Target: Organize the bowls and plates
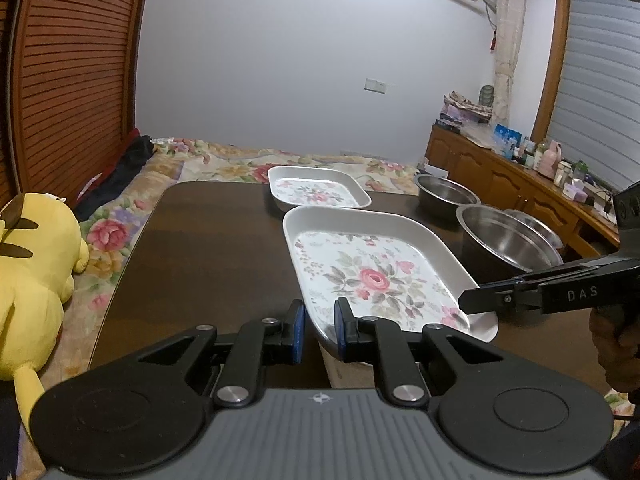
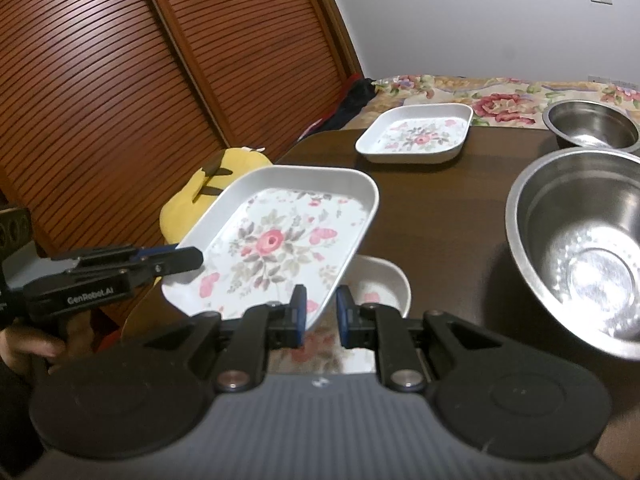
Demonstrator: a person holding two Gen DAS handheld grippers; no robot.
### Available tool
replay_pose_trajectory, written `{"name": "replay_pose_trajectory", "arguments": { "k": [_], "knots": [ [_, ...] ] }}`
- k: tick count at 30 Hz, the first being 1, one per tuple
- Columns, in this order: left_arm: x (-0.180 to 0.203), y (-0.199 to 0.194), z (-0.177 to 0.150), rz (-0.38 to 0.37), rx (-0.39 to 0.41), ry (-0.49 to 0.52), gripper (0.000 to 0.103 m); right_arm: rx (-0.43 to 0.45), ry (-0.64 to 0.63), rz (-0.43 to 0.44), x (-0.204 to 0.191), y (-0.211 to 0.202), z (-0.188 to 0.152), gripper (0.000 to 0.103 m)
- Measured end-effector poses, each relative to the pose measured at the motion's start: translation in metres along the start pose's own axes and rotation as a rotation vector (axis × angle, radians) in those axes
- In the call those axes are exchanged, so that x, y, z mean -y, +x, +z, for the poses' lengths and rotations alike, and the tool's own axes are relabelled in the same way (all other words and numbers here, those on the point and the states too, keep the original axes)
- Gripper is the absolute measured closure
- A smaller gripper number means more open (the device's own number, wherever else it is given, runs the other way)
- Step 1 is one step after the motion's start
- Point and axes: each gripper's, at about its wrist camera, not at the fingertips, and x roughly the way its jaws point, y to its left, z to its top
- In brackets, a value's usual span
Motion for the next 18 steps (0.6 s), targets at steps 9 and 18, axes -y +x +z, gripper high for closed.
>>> {"name": "replay_pose_trajectory", "arguments": {
  "k": [9,18],
  "knots": [
    [0.009,-0.005,-0.010,-0.024,-0.012,0.006,0.086,0.004,-0.008,-0.011,-0.001,-0.009,-0.013,0.085],
    [0.018,-0.005,-0.017,-0.038,-0.019,0.018,0.086,0.011,0.000,-0.025,0.002,-0.018,-0.023,0.085]
  ]
}}
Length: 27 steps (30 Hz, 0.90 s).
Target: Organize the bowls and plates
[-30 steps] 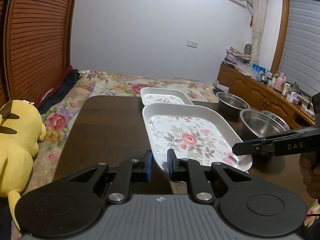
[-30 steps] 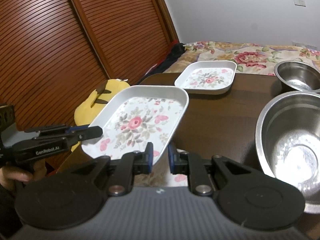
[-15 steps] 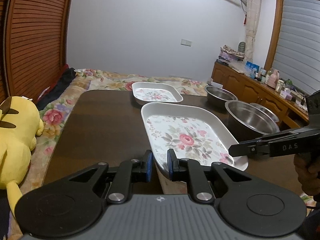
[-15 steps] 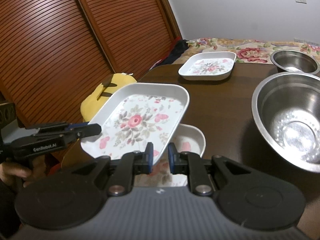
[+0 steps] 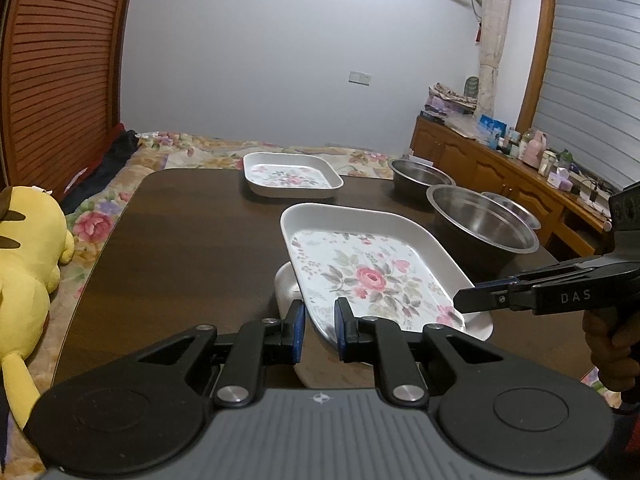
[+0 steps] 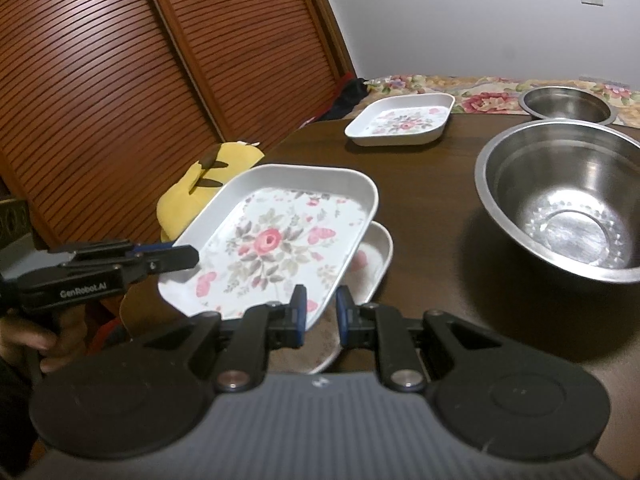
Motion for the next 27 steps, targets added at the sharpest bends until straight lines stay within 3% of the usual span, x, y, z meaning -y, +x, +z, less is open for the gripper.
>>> {"name": "replay_pose_trajectory", "arguments": {
  "k": [9,27],
  "knots": [
    [0.003,0.006,-0.008,0.005,-0.028,0.019,0.086,0.005,-0.012,-0.022,-0.003,-0.002,-0.004,0.085],
    [0.008,0.019,-0.018,0.092,-0.075,0.080,0.086,0.000,-0.049,-0.065,-0.010,0.000,-0.006,0.085]
  ]
}}
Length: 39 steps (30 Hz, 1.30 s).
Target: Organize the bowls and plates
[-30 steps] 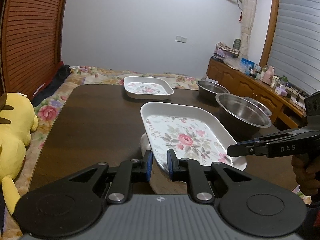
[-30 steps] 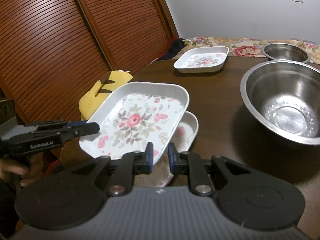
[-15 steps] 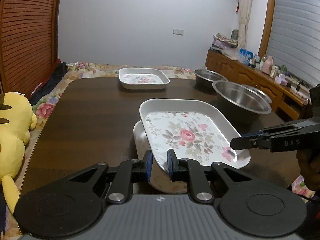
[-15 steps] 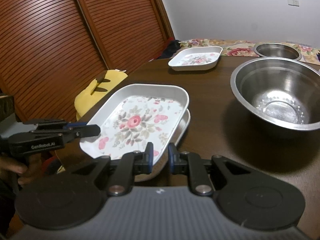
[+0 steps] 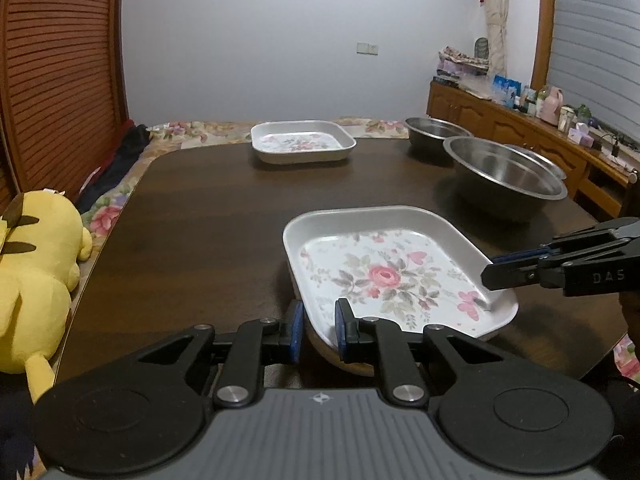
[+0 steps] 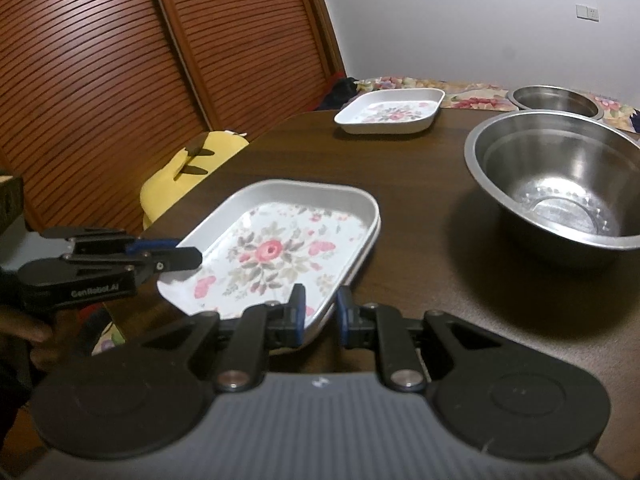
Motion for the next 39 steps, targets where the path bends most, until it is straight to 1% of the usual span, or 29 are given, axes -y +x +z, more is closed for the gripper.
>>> {"name": "replay_pose_trajectory", "arguments": {
  "k": [10,12,20,27,31,33,39],
  "knots": [
    [-0.001,-0.001,0.000,-0.005,0.011,-0.012,0.085,0.010,-0.017,-0.009,-0.002,-0.001,0.000,0.085],
    [-0.001,-0.003,0.001,-0.006,0.018,-0.012,0.081,0.013,-0.019,-0.010,-0.001,-0.002,0.000,0.085],
    [-0.002,-0.011,0.010,-0.010,0.051,-0.006,0.072,0.041,-0.030,-0.012,0.000,-0.013,0.009,0.085],
    [-0.002,-0.016,0.031,-0.004,0.101,0.007,0.068,0.084,-0.079,-0.016,0.001,-0.027,0.036,0.085],
    [-0.003,-0.014,0.041,-0.014,0.118,0.003,0.066,0.128,-0.071,-0.021,0.004,-0.036,0.051,0.085],
    [-0.003,-0.011,0.047,-0.016,0.125,0.006,0.063,0.144,-0.067,-0.027,0.007,-0.038,0.056,0.085],
    [-0.001,-0.001,0.072,-0.021,0.148,0.035,0.061,0.173,-0.059,-0.044,0.019,-0.037,0.083,0.084]
  ]
}}
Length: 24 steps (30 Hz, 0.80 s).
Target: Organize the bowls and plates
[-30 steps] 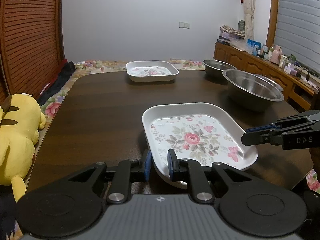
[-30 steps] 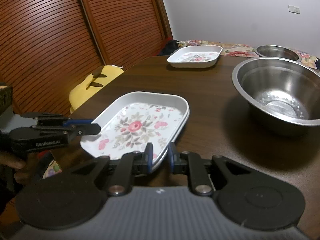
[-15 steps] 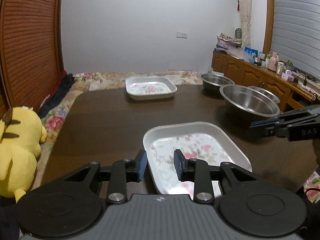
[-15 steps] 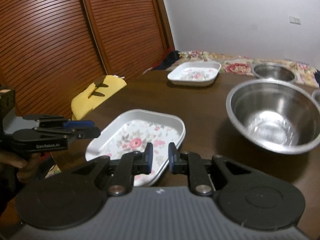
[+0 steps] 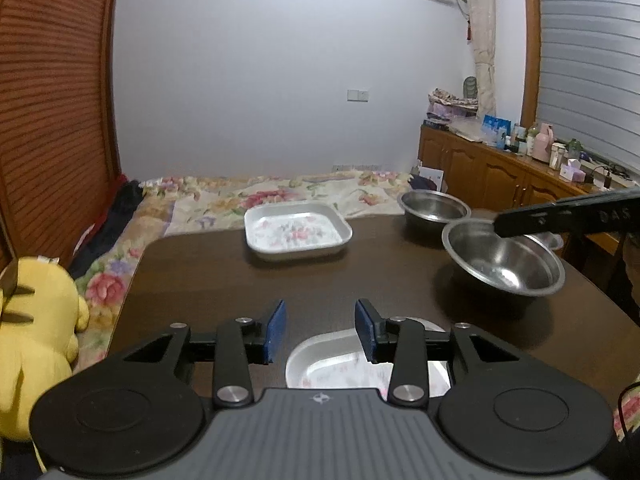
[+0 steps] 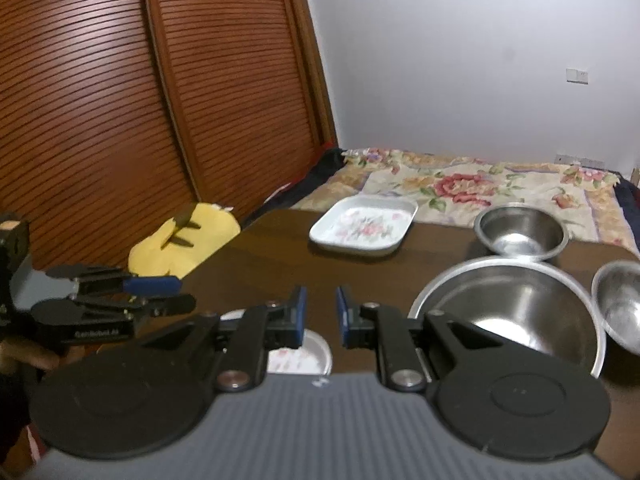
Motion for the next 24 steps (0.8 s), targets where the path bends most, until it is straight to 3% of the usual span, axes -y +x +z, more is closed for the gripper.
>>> {"name": "replay_pose_trajectory", "arguments": {
  "k": [9,11,16,24],
  "knots": [
    [-0.018,0.047,0.045,0.016,0.018,0.036,0.055,-0.041,-0.017,-0.033,0.024,0.046,0.044,0.083],
    [-0.026,0.059,0.051,0.025,0.010,0.035,0.055,-0.066,-0.009,-0.034,0.030,0.063,0.049,0.070],
    [-0.046,0.096,0.060,0.029,-0.034,0.017,0.055,-0.137,0.033,-0.038,0.046,0.104,0.056,0.059],
    [-0.071,0.159,0.059,0.017,-0.118,-0.024,0.055,-0.235,0.089,-0.056,0.061,0.154,0.063,0.059]
  ]
}}
